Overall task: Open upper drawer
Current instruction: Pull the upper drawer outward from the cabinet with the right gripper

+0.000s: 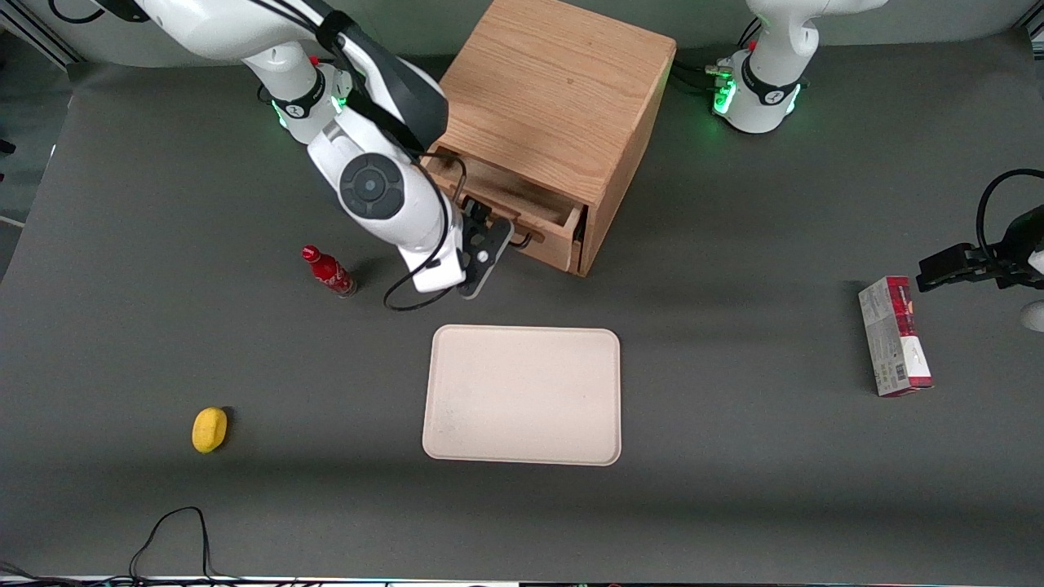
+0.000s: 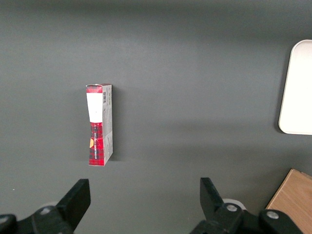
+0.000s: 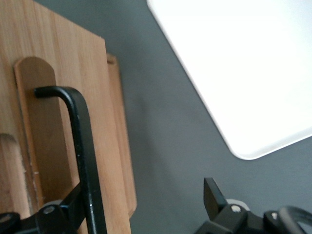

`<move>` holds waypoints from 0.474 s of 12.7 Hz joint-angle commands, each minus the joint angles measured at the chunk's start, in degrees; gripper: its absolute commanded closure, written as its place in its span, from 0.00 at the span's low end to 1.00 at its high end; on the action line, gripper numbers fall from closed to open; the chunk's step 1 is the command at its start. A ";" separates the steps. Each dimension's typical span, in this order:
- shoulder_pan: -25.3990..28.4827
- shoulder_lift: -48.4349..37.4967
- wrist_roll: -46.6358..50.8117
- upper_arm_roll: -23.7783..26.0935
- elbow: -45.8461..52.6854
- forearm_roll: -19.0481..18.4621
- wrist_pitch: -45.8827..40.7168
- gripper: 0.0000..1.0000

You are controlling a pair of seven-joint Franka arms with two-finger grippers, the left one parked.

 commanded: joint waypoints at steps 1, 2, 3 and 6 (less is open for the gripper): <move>-0.76 3.98 -5.20 -2.36 6.53 -1.54 -1.15 0.00; -0.76 4.24 -7.23 -4.30 7.33 -1.45 -1.15 0.00; -0.76 4.77 -9.07 -5.88 8.64 -1.36 -1.15 0.00; -0.76 6.87 -11.37 -8.70 12.07 -1.36 -1.15 0.00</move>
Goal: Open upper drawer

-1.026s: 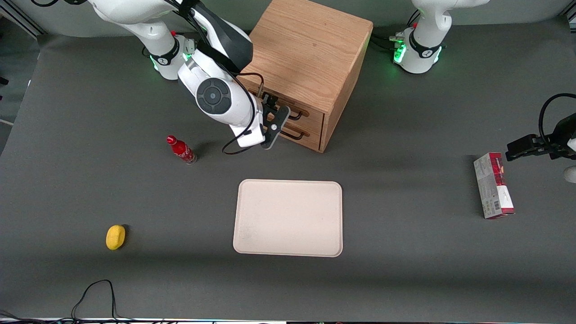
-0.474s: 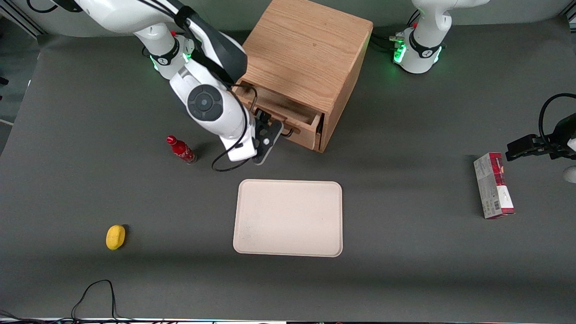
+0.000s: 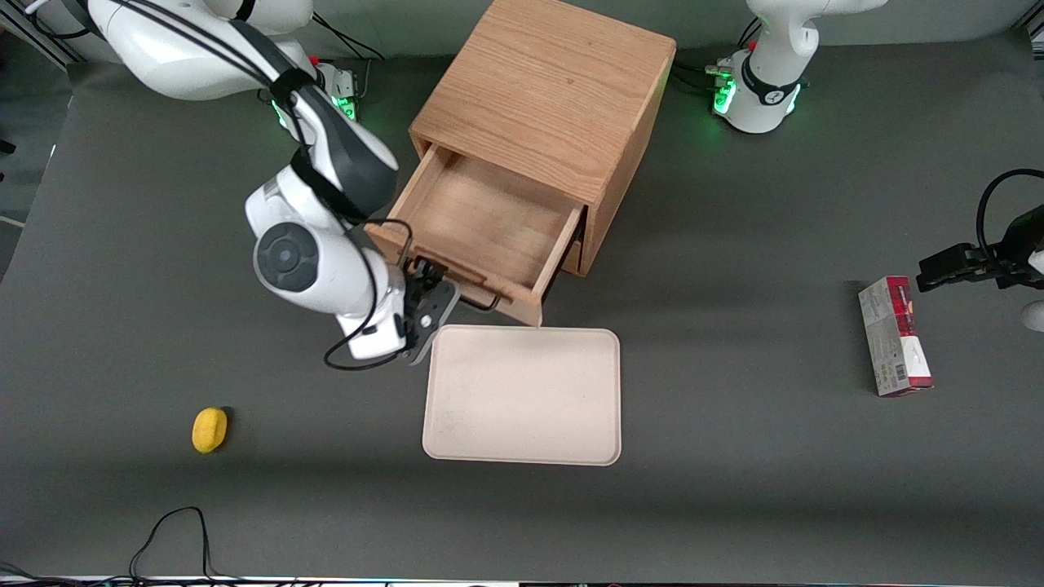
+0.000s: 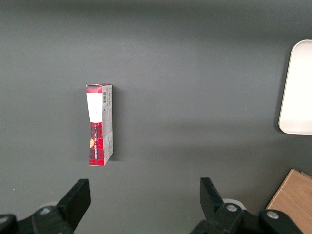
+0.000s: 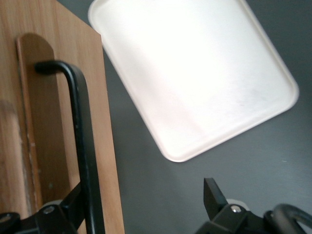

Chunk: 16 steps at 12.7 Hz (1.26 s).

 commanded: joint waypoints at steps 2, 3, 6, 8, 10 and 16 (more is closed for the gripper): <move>0.47 3.58 -1.48 -1.19 6.13 -1.35 -1.11 0.00; 0.47 3.67 -1.48 -1.19 6.75 -1.44 -1.11 0.00; 0.47 2.80 -0.69 -1.63 7.98 -1.35 -1.37 0.00; 0.47 1.66 -0.34 -2.50 12.00 -1.44 -6.62 0.00; 0.47 0.52 2.02 -5.92 18.85 -1.09 -11.20 0.00; -0.41 -15.44 23.05 -18.58 6.54 2.07 -18.07 0.00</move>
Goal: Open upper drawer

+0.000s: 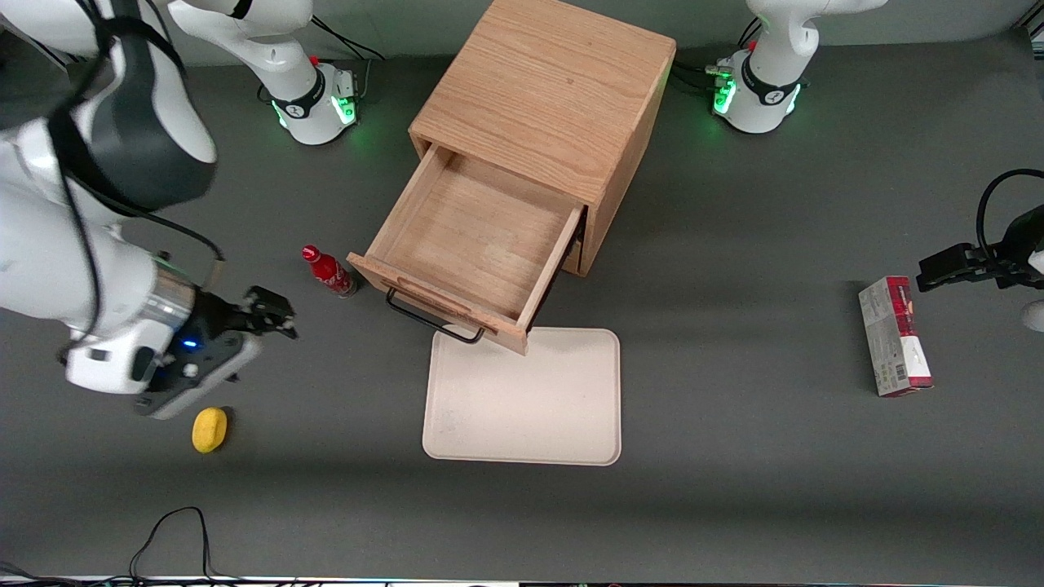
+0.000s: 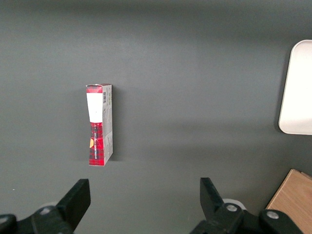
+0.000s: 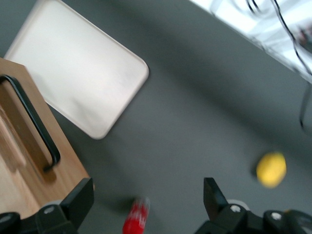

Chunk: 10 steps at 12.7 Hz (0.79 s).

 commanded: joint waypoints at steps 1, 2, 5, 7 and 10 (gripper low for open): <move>0.61 -12.99 16.56 -2.88 -16.40 1.22 0.65 0.00; 0.53 -18.25 20.27 -3.14 -23.25 1.22 2.93 0.00; 0.53 -34.00 21.63 -7.79 -44.28 2.10 11.20 0.00; 0.26 -35.97 22.51 -9.54 -44.51 2.02 6.41 0.00; 0.35 -36.15 22.68 -10.96 -43.80 2.19 4.80 0.00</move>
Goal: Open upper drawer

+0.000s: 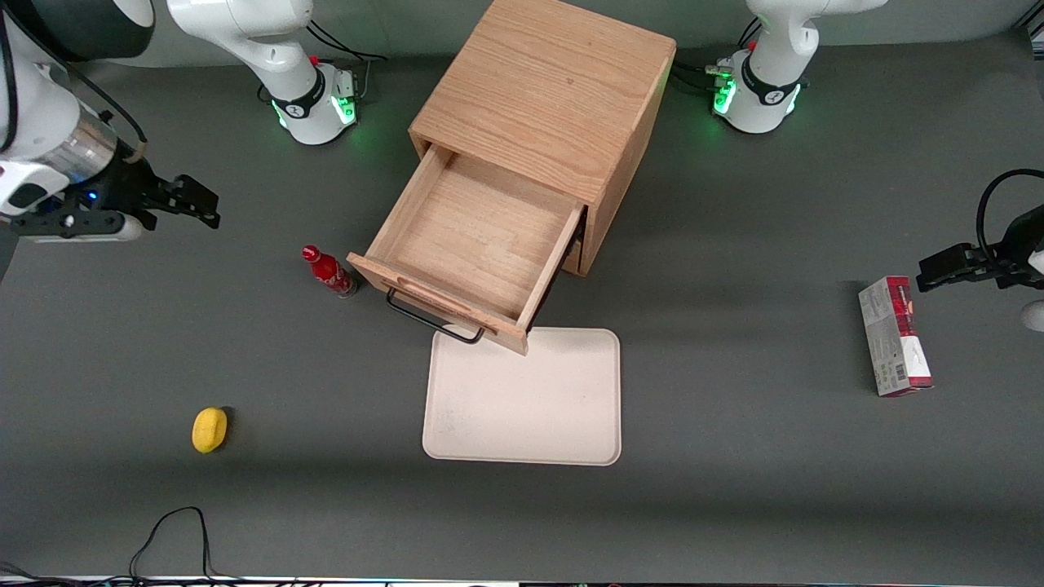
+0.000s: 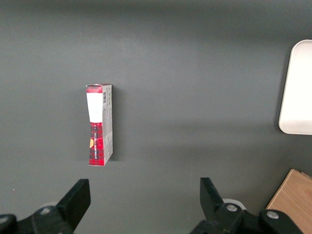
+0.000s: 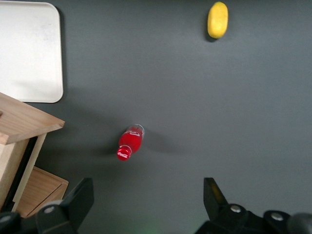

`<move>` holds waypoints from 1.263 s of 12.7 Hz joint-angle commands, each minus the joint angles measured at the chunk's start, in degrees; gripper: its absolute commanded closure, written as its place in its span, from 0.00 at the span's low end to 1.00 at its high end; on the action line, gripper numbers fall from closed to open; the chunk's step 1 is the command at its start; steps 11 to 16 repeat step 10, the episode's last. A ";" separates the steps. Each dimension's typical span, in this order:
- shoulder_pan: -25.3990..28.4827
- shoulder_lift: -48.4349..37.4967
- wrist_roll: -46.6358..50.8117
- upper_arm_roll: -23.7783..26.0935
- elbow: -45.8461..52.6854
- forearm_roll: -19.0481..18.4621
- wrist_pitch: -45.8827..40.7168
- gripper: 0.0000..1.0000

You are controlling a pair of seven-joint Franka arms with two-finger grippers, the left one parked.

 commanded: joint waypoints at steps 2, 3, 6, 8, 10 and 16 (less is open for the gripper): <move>0.26 -0.37 2.76 -0.48 -0.44 1.22 -0.62 0.00; 0.26 -0.37 3.55 -0.48 -0.44 1.22 -0.80 0.00; 0.26 0.33 3.82 -0.57 2.37 1.22 -3.43 0.00; 0.18 0.42 3.73 -0.65 3.08 1.22 -3.79 0.00; 0.18 0.94 3.73 -0.74 3.78 1.14 -3.79 0.00; 0.18 0.94 3.73 -0.74 3.78 1.14 -3.79 0.00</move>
